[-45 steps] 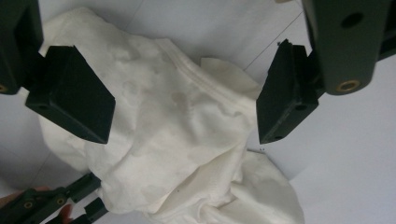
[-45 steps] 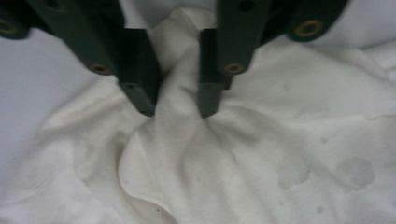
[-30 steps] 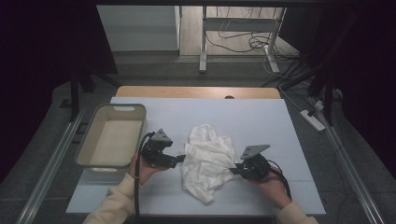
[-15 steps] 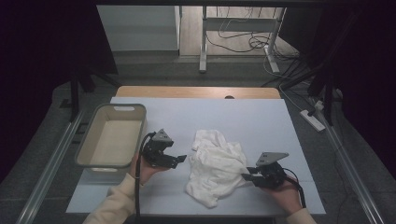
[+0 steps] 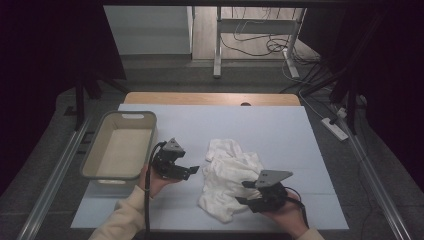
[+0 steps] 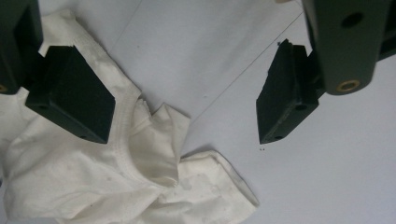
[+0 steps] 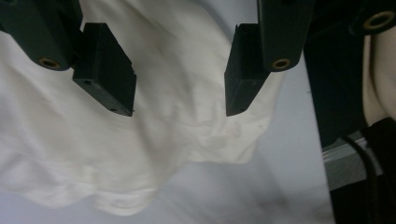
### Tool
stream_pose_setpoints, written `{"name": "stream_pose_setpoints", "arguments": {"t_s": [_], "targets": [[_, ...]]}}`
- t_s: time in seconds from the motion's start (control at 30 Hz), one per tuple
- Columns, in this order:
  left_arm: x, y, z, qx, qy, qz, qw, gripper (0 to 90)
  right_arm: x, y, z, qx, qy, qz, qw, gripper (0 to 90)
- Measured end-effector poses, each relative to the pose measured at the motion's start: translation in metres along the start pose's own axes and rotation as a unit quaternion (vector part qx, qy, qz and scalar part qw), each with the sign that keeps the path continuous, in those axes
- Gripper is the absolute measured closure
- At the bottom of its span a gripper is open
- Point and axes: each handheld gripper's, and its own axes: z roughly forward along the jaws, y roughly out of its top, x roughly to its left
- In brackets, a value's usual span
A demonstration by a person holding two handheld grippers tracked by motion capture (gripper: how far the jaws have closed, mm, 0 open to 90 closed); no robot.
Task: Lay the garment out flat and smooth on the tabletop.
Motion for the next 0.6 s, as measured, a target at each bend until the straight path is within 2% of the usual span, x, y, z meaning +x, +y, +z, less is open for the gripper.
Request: {"name": "stream_pose_setpoints", "arguments": {"t_s": [0.2,0.3,0.4,0.6], "targets": [[0.000,0.000,0.000,0.000,0.000,0.000,1.0000,20.3,0.022,0.013,0.037,0.023,0.045,-0.021,0.9985,40.8],[0.000,0.000,0.001,0.000,-0.001,-0.001,1.0000,20.3,0.031,0.019,0.052,0.032,0.056,-0.034,0.9973,40.0],[0.000,0.000,0.002,0.004,-0.002,0.002,1.0000,20.2,0.035,0.024,0.065,0.040,0.057,-0.047,0.9965,39.5],[0.000,0.000,0.002,0.004,-0.001,0.001,1.0000,20.2,0.035,0.026,0.077,0.050,0.050,-0.046,0.9964,38.8]]}}
